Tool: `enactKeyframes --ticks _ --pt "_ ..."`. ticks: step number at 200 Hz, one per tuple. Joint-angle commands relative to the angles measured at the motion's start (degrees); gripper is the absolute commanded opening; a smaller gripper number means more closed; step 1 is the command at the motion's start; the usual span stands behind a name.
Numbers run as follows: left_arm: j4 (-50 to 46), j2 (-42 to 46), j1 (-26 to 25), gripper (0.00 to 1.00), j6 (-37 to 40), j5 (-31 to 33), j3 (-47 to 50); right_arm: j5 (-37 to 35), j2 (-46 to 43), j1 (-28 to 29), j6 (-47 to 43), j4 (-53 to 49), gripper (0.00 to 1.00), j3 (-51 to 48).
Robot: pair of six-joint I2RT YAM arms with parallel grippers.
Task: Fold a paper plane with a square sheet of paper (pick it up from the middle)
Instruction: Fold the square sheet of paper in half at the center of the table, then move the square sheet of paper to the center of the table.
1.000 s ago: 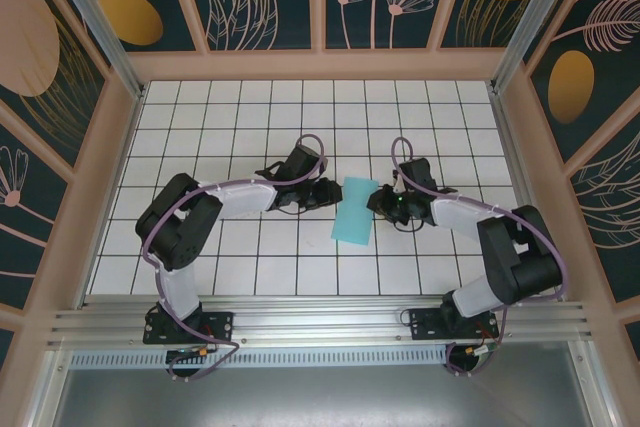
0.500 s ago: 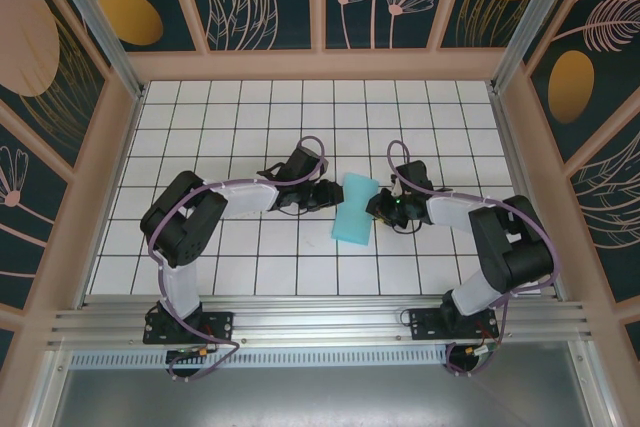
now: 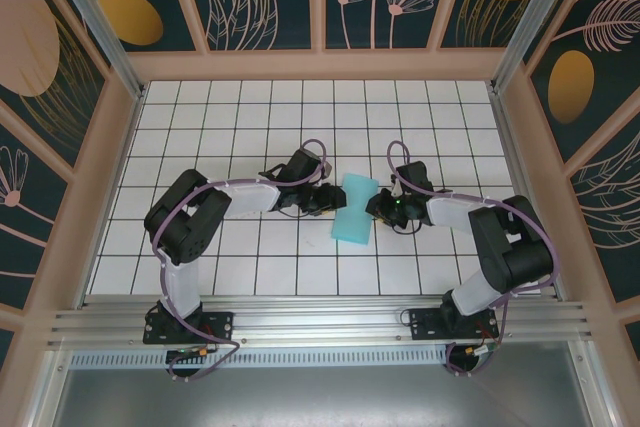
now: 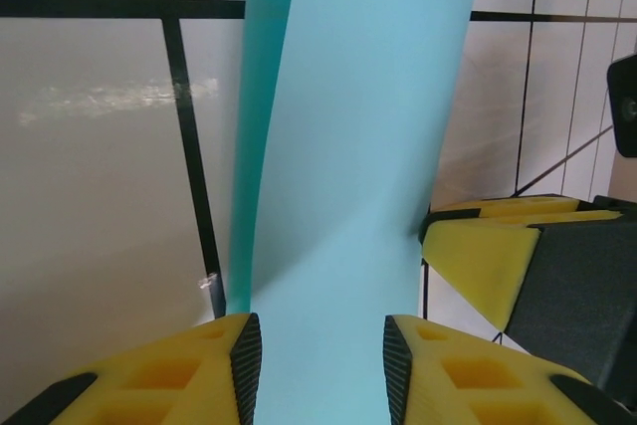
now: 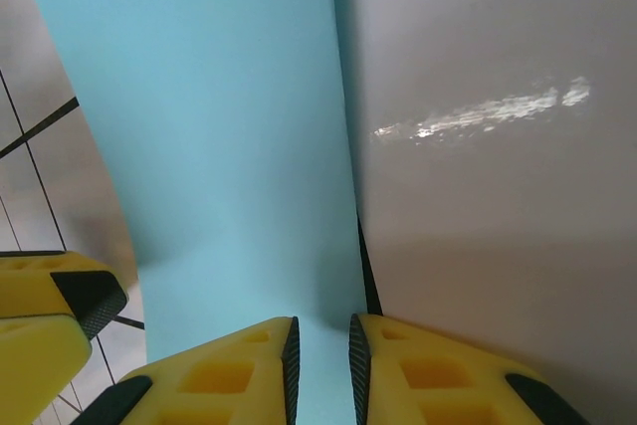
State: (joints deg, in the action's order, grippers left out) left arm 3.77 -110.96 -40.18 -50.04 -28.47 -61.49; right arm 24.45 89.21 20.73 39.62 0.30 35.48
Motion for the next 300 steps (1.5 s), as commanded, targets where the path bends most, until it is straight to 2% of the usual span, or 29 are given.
enactKeyframes --ticks 1,32,65,115,166,227,300 --pt "2.0 -1.3 0.4 0.40 -1.4 -3.0 0.8 -0.6 0.8 0.4 1.0 0.4 0.25 -1.4" --pt "1.7 -1.5 0.3 0.41 -1.5 -3.3 0.8 -0.4 1.1 0.4 1.1 0.7 0.25 -1.7" --pt "0.1 -0.7 0.3 0.42 -0.9 0.2 1.4 -0.6 0.8 0.4 0.9 0.6 0.25 -1.8" --pt "-0.5 -0.5 0.3 0.46 -0.4 1.7 1.2 -0.8 1.0 0.4 1.0 0.6 0.25 -2.0" --pt "2.4 -2.9 0.2 0.41 -1.2 -5.3 0.4 -0.8 1.1 0.4 1.2 1.0 0.25 -2.1" --pt "6.4 -2.2 0.1 0.32 -3.1 -7.1 1.6 -0.5 0.9 0.4 1.4 1.9 0.25 -2.7" --pt "8.1 -4.9 0.1 0.30 -3.5 -8.9 -1.1 -0.5 0.4 0.2 1.1 2.0 0.26 -1.3"
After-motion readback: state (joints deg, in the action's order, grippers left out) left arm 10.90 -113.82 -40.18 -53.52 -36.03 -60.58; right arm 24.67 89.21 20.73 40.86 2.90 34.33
